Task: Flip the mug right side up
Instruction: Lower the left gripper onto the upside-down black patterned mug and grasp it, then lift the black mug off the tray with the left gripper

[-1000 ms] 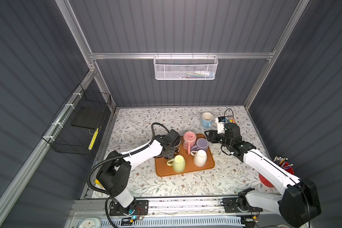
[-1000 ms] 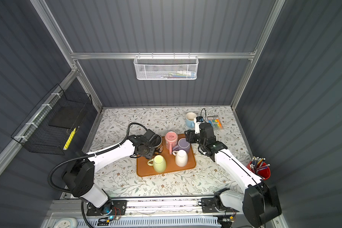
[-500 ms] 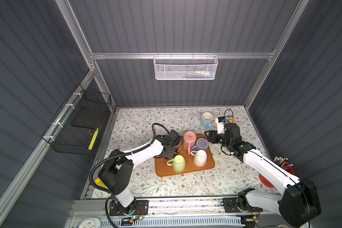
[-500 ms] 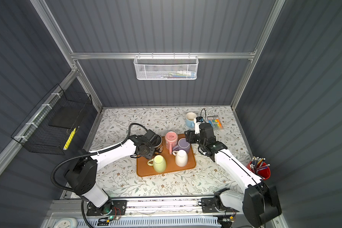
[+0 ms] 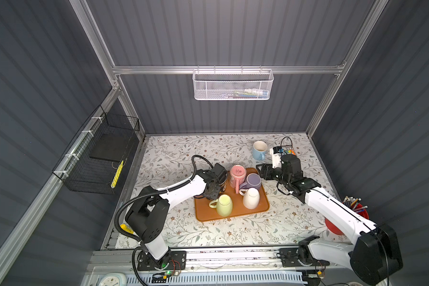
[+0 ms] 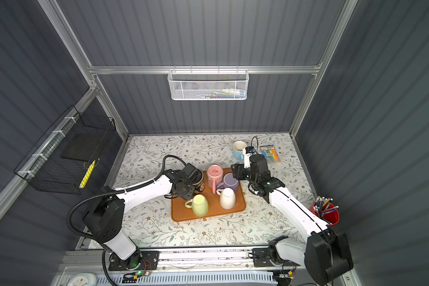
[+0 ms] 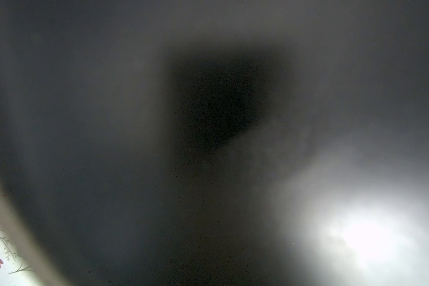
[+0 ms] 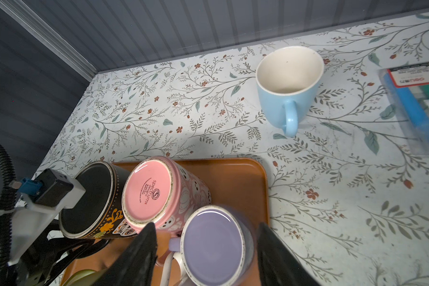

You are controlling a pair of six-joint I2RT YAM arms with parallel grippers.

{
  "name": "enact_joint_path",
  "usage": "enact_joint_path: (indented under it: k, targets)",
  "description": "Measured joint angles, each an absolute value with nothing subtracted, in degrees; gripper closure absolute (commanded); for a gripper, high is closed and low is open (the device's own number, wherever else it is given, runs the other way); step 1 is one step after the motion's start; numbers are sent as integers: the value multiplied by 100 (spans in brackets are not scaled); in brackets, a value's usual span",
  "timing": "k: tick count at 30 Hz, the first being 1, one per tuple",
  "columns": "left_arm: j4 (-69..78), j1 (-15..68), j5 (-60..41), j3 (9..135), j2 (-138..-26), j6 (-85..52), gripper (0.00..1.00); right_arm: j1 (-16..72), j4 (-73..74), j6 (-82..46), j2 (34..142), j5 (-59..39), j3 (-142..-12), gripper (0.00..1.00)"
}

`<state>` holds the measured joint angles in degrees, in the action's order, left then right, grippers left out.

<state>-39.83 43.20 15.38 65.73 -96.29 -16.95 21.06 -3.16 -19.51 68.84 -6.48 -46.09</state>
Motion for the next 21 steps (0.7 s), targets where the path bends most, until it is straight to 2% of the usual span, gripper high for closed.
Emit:
enact_joint_path:
  k: [8, 21]
  targets:
    - [-3946, 4320, 1540, 6573, -9629, -1712, 99, 2106, -318, -1951, 6884, -650, -4609, 36]
    - [-4145, 4320, 1551, 6506, -9369, -1717, 100, 2110, -336, -1953, 6794, -768, -4609, 36]
